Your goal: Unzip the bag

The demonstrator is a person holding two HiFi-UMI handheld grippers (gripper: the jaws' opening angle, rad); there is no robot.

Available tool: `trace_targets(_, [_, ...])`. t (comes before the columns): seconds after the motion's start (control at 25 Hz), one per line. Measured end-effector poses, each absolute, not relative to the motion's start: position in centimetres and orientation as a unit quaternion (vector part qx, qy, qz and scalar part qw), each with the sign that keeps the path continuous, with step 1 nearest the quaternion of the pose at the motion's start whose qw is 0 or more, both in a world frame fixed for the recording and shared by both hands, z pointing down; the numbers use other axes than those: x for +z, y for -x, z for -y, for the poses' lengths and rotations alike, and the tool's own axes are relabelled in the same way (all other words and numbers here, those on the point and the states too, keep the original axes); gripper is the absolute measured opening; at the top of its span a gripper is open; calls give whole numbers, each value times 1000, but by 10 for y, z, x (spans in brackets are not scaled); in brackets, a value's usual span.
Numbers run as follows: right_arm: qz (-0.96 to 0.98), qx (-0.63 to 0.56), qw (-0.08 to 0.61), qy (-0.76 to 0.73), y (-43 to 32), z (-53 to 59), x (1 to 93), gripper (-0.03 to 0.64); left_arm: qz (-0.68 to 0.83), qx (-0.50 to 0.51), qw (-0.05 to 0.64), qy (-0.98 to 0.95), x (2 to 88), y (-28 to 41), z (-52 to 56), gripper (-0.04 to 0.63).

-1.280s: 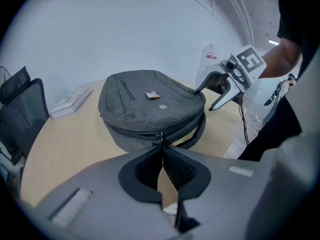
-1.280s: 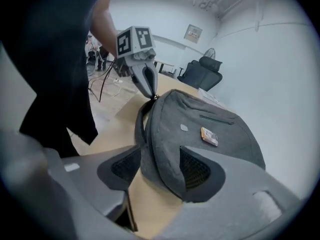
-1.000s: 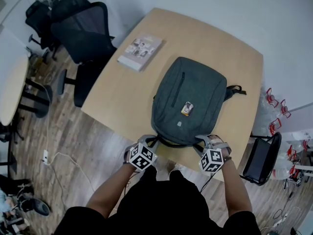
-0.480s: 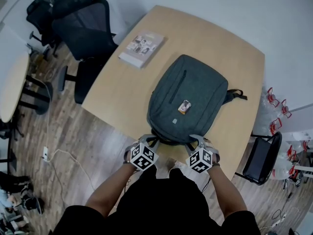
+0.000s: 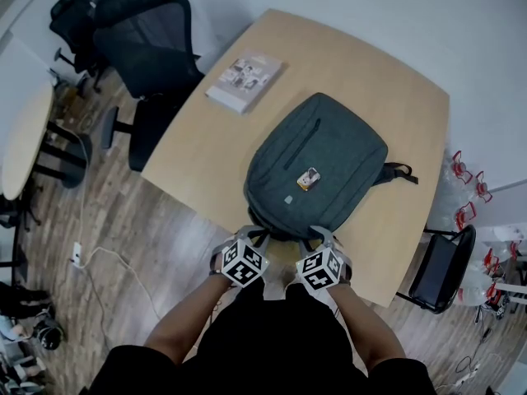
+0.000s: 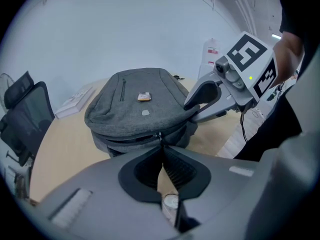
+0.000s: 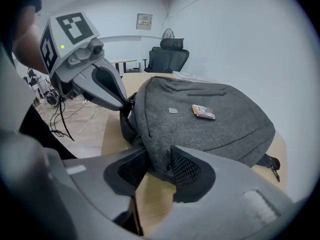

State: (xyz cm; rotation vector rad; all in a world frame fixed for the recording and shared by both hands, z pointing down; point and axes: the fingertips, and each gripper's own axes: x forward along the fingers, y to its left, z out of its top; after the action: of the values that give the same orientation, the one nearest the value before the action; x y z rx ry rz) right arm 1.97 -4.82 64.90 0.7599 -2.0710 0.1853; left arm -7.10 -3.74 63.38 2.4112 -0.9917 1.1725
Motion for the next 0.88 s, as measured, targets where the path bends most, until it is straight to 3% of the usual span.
trace_targets(0.4, [845,87,427,-309,8,48,645,138,340,402,156,-836,631,68,30,31])
trace_targets(0.64, [894,16,406,-186,11,34,630,152,345,389,173,-836,638,69,29,27])
trace_targets(0.88, [863,-186,466,-61,-39,37,627,301,340,397,159,-837,640,68,30,28])
